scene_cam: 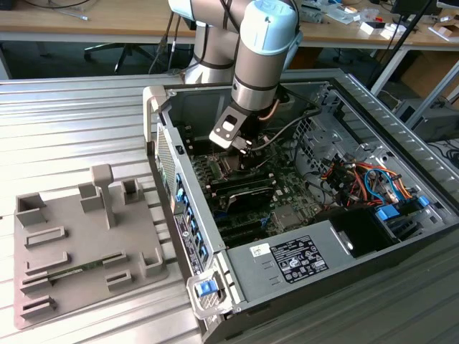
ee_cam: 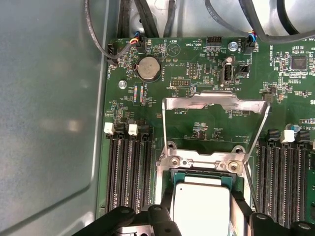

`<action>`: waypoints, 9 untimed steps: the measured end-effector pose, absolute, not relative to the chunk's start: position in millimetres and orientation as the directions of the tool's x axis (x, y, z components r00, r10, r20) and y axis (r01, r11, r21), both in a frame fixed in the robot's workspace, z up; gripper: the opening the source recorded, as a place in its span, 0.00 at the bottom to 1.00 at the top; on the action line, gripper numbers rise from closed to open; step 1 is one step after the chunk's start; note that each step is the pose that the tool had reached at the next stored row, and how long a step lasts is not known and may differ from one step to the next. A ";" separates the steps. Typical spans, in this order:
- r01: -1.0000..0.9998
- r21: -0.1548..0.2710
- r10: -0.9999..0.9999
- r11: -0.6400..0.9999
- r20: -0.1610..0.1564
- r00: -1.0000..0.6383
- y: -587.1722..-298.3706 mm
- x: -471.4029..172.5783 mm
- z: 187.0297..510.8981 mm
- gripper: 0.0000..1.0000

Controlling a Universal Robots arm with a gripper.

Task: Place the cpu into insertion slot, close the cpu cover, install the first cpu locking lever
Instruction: 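Place the cpu into insertion slot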

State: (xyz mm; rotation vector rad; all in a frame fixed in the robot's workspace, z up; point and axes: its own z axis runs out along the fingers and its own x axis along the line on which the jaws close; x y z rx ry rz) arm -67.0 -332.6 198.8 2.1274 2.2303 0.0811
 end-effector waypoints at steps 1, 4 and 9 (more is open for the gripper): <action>0.996 0.078 0.999 0.047 -0.006 -0.047 -332.6 -66.9 198.5 0.54; 0.996 0.078 0.999 0.047 -0.006 -0.047 -332.5 -66.8 198.0 0.54; 0.996 0.078 0.999 0.047 -0.006 -0.047 -332.5 -66.8 197.9 0.54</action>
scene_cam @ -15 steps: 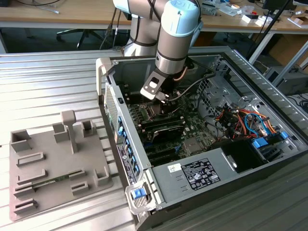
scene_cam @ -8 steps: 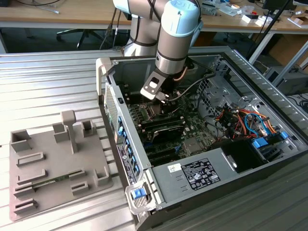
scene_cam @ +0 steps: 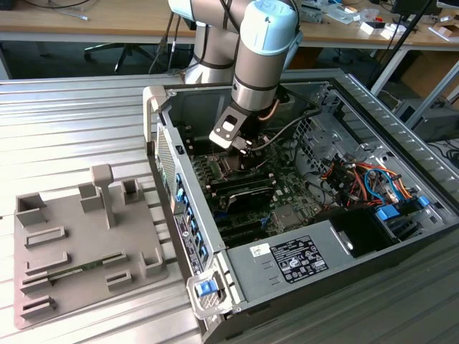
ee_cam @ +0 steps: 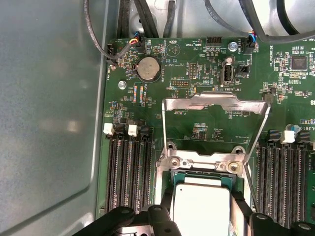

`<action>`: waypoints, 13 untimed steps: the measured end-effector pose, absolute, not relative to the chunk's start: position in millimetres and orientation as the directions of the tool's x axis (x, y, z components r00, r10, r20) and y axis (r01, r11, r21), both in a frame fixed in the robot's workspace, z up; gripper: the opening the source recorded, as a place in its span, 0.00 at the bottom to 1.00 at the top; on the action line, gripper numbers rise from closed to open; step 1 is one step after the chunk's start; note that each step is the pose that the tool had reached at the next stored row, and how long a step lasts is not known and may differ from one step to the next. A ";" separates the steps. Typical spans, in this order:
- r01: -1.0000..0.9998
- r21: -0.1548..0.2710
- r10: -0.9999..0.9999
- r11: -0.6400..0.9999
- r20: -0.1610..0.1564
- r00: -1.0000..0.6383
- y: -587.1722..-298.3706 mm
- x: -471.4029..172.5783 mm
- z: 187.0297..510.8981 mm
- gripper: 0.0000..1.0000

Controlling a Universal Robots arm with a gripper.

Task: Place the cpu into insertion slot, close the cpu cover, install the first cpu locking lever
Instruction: 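Place the cpu into insertion slot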

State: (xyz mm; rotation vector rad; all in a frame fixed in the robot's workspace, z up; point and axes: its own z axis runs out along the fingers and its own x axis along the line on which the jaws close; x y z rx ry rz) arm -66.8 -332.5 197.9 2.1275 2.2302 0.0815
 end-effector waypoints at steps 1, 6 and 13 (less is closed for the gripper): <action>0.996 0.078 0.999 0.047 -0.006 -0.047 -332.5 -66.8 197.9 0.54; 0.996 0.078 0.999 0.047 -0.006 -0.047 -332.5 -66.8 197.7 0.62; 0.996 0.079 0.999 0.046 -0.003 -0.046 -332.5 -66.8 207.2 0.62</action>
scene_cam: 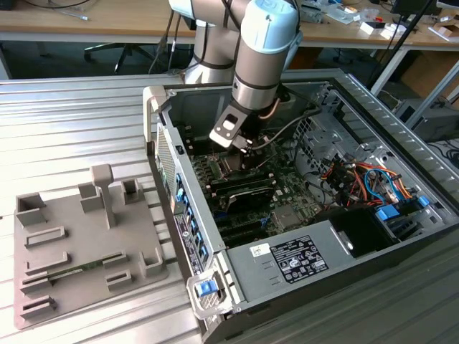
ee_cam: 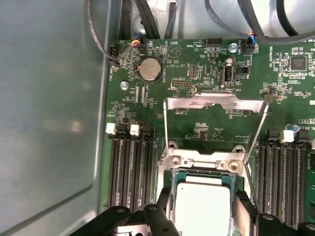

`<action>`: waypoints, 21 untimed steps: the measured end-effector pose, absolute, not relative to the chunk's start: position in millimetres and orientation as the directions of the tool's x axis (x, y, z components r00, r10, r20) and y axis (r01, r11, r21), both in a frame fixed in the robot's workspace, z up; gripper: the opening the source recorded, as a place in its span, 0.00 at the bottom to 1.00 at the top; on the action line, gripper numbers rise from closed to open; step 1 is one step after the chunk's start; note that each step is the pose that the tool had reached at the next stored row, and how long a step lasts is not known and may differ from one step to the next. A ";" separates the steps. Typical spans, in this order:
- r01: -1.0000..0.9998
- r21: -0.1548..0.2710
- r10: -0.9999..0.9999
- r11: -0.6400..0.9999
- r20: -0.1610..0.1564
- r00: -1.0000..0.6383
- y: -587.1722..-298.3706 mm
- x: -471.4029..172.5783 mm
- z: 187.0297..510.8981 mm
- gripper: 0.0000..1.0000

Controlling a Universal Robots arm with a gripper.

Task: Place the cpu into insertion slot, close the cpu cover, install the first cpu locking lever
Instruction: 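Place the cpu into insertion slot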

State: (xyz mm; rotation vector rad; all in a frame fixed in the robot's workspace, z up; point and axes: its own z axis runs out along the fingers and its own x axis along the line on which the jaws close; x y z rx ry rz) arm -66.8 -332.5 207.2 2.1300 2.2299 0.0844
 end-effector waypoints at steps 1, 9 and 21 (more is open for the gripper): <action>0.996 0.079 0.999 0.046 -0.003 -0.046 -332.5 -66.8 209.6 0.62; 0.996 0.078 0.999 0.045 0.001 -0.046 -332.2 -66.8 210.1 0.41; 0.996 0.076 0.999 0.046 0.002 -0.046 -332.4 -65.0 227.3 0.11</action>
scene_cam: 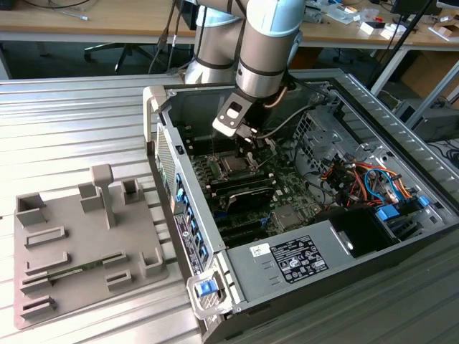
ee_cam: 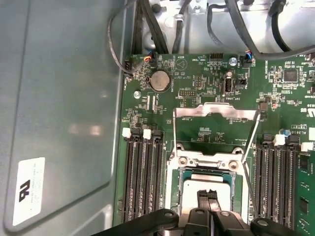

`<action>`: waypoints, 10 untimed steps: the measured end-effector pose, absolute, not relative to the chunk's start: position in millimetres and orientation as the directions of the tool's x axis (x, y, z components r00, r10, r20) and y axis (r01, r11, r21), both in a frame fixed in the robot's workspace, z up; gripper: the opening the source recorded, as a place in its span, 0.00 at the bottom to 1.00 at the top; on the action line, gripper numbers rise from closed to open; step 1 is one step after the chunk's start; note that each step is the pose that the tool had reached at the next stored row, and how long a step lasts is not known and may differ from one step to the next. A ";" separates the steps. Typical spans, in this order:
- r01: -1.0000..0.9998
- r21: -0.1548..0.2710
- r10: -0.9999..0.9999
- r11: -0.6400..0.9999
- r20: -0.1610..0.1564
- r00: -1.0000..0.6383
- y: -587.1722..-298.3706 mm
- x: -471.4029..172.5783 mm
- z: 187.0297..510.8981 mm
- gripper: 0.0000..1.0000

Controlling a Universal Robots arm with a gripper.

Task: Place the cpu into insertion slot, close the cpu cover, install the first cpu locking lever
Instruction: 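Place the cpu into insertion slot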

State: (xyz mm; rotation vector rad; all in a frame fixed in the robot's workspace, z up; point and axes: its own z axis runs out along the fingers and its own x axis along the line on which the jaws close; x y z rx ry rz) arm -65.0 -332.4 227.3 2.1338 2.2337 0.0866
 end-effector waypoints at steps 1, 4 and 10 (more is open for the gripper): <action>0.996 0.075 0.999 0.046 0.002 -0.046 -332.4 -64.2 228.5 0.11; 0.996 0.075 0.999 0.046 0.002 -0.046 -332.4 -62.9 230.7 0.11; 0.996 0.074 0.999 0.045 0.003 -0.046 -332.4 -62.5 236.3 0.11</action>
